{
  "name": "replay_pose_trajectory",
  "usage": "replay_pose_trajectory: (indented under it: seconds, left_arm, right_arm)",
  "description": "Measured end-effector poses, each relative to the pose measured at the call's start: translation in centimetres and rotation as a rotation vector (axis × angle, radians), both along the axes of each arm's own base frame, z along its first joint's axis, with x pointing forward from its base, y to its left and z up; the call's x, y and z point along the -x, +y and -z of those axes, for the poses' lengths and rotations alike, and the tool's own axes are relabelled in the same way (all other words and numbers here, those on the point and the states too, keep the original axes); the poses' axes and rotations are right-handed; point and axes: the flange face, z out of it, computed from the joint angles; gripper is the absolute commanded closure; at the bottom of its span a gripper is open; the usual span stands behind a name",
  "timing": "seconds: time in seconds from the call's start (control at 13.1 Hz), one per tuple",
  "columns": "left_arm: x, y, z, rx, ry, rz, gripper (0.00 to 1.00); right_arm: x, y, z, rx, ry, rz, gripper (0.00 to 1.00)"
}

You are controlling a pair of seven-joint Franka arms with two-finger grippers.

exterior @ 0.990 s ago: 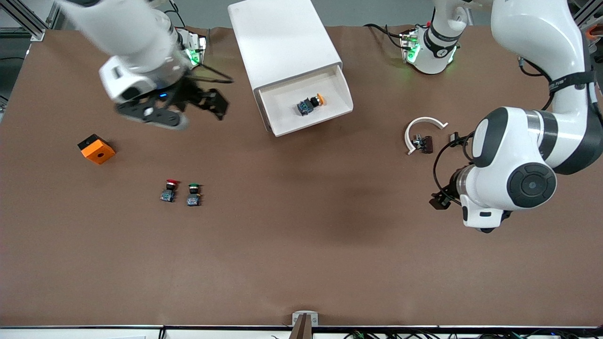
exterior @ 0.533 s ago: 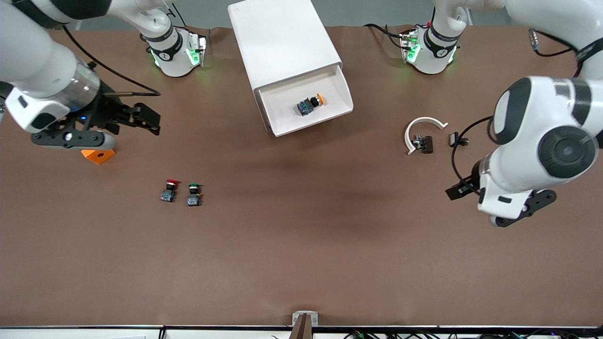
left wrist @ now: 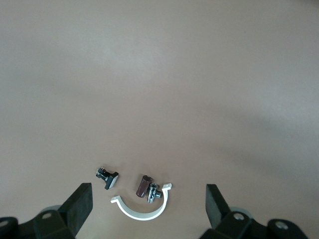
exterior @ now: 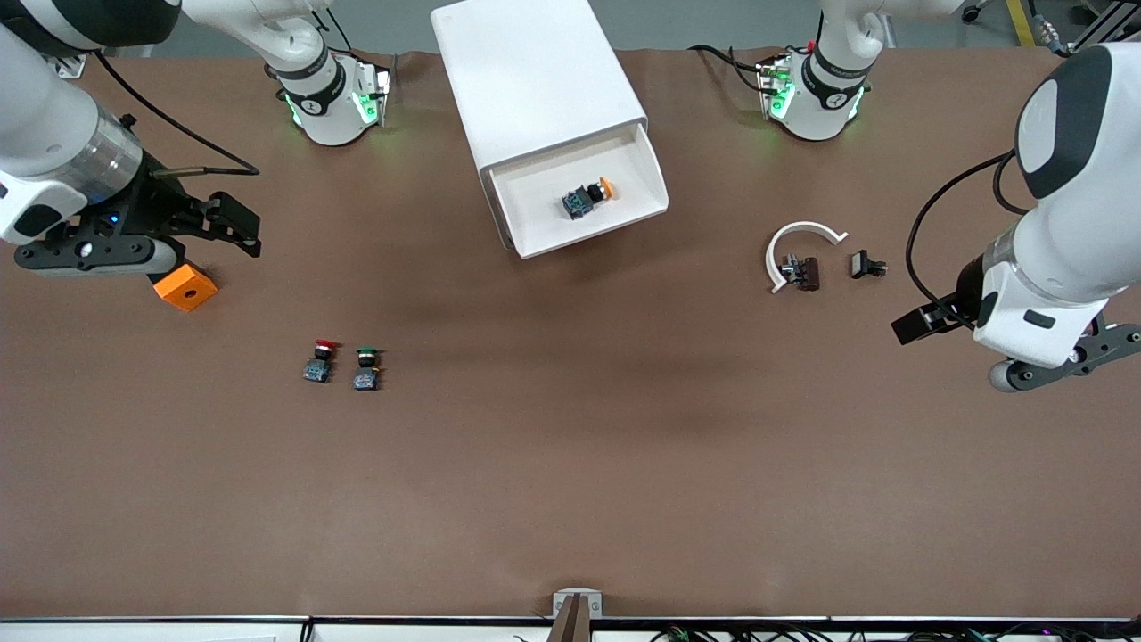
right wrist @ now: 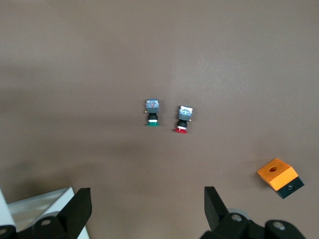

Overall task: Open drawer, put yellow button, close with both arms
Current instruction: 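Withdraw the right gripper while the left gripper moves to the drawer front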

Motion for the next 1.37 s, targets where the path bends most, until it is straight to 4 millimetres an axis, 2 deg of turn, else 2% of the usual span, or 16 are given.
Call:
replay_pose_trajectory:
  seconds: [0.15,0.3,0.38,0.61,0.91,1.07,1.37]
  left_arm:
    - [0.9,-4.1,1.6,0.017,0.027,0.071,0.0]
    - [2.0,-8.7,2.8,0.046,0.035,0.139,0.0]
    - [2.4,-10.3,3.2,0.072,0.03,0.159,0.0]
    - [3.2,-13.6,5.7,0.13,-0.004,0.206,0.0]
    - [5.8,-18.5,12.1,0.161,-0.019,0.2,0.0]
    - [7.3,-20.8,14.5,0.161,-0.005,0.157,0.0]
    - [10.3,-26.3,18.2,0.142,0.033,0.091,0.0]
  right_arm:
    - [0.8,-2.1,0.3,0.001,0.003,-0.012,0.0]
    - [1.3,-3.2,0.0,0.001,0.011,-0.011,0.0]
    - [1.5,-3.5,-0.2,0.002,0.017,-0.018,0.0]
    - [1.8,-3.9,-2.0,0.002,0.006,-0.024,0.0]
    - [1.8,-8.0,-3.3,0.002,0.006,0.041,0.0]
    - [1.8,-8.3,-3.3,0.003,0.008,0.044,0.0]
    - [1.8,-8.1,-3.3,0.003,0.009,0.04,0.0]
